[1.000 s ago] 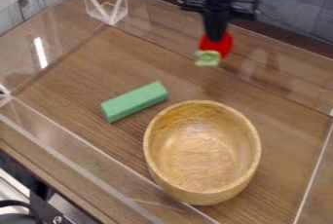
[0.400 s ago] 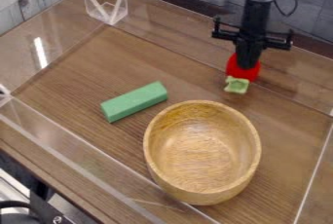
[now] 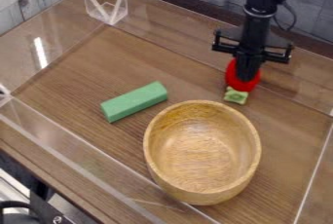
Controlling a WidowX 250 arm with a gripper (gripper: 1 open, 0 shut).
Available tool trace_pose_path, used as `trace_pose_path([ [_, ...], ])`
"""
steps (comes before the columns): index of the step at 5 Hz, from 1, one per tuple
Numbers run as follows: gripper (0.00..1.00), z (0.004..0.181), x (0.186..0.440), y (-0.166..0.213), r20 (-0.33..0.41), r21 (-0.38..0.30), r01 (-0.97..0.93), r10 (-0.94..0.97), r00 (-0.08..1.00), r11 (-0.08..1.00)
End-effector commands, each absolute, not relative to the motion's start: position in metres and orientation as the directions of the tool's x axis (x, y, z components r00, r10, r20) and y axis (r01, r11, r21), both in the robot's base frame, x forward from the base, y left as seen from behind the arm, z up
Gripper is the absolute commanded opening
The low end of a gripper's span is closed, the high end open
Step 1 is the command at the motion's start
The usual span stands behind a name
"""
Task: Move the red fruit to the right
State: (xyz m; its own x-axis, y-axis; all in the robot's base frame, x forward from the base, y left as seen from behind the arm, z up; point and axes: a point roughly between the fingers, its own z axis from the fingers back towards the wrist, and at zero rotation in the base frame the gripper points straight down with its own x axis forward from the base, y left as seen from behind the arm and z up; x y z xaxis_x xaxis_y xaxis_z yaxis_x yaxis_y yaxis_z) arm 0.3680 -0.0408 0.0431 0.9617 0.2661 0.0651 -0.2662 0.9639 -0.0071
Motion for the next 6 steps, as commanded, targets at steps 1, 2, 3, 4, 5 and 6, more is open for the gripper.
trace_pose_path([
  [1, 0.0, 0.045, 0.374, -0.043, 0.099, -0.021, -0.254, 0.255, 0.962, 0.967],
  [2, 0.0, 0.038, 0.374, -0.044, 0.092, -0.021, -0.251, 0.252, 0.963, 0.968],
  [3, 0.0, 0.032, 0.372, -0.044, 0.084, -0.02, -0.248, 0.248, 0.965, 0.969],
  [4, 0.0, 0.026, 0.371, -0.044, 0.076, -0.019, -0.246, 0.246, 0.966, 0.969],
  [5, 0.0, 0.02, 0.369, -0.045, 0.068, -0.019, -0.243, 0.244, 0.967, 0.97],
  [6, 0.0, 0.014, 0.367, -0.046, 0.059, -0.019, -0.239, 0.239, 0.969, 0.971],
])
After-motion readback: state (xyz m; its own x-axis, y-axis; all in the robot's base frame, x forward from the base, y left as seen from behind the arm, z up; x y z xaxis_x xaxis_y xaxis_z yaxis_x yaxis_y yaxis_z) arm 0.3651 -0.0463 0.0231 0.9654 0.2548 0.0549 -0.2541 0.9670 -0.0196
